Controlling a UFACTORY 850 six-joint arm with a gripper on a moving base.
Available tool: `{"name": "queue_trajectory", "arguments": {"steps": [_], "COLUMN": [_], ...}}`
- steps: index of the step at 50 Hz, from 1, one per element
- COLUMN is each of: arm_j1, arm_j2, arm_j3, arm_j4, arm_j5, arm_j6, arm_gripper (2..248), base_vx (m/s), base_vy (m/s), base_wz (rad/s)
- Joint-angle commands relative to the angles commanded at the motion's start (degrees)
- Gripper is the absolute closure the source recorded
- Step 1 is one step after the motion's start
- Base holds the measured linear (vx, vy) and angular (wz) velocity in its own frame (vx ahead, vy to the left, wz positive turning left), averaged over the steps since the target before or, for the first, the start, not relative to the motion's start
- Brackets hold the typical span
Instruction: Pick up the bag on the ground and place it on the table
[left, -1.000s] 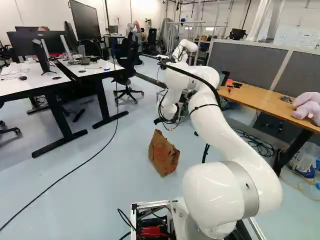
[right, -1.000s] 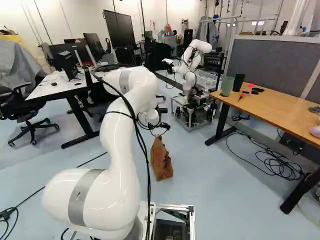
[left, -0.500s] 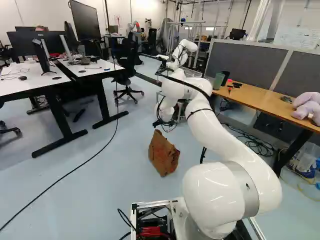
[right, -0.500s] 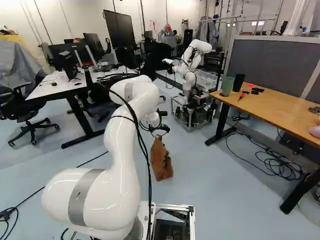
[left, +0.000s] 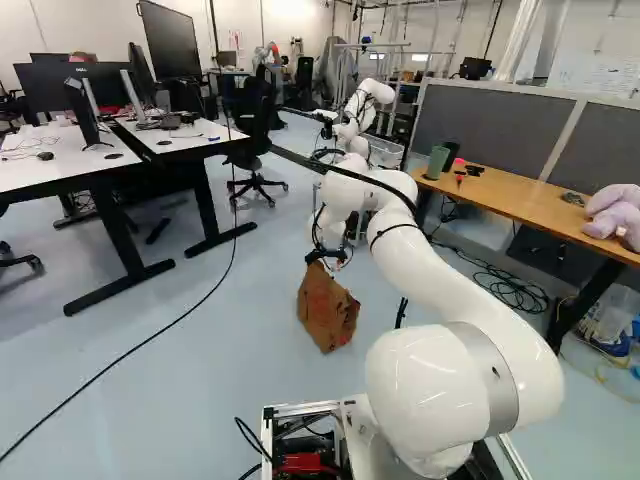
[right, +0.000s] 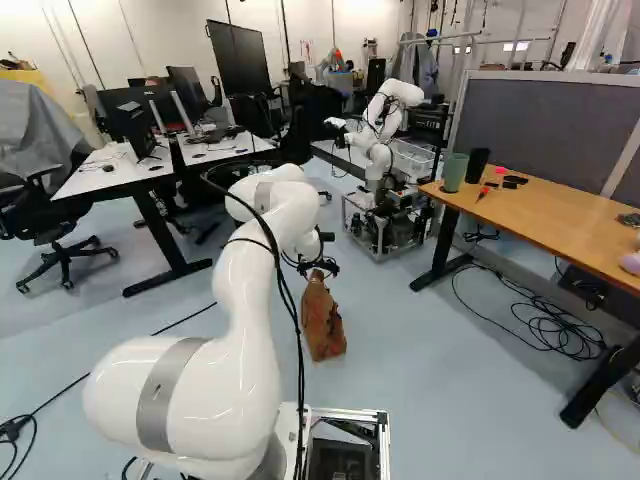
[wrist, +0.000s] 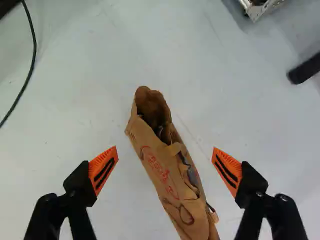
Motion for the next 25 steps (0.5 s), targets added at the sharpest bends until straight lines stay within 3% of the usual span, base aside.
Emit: {"name": "queue_trajectory", "arguments": {"steps": [10, 25], "arm_j1": [0.0, 0.0], "arm_j2": [-2.1, -5.3], "arm_j3": [-1.9, -4.8], "arm_j4": [0.0, -2.6], "arm_j5": [-3.1, -5.0], "arm_j6": [-0.6, -8.6], "arm_gripper": [3, 3], "base_vx": [0.0, 0.0], "base_vy": [0.0, 0.0], "base_wz": [0.0, 0.0]}}
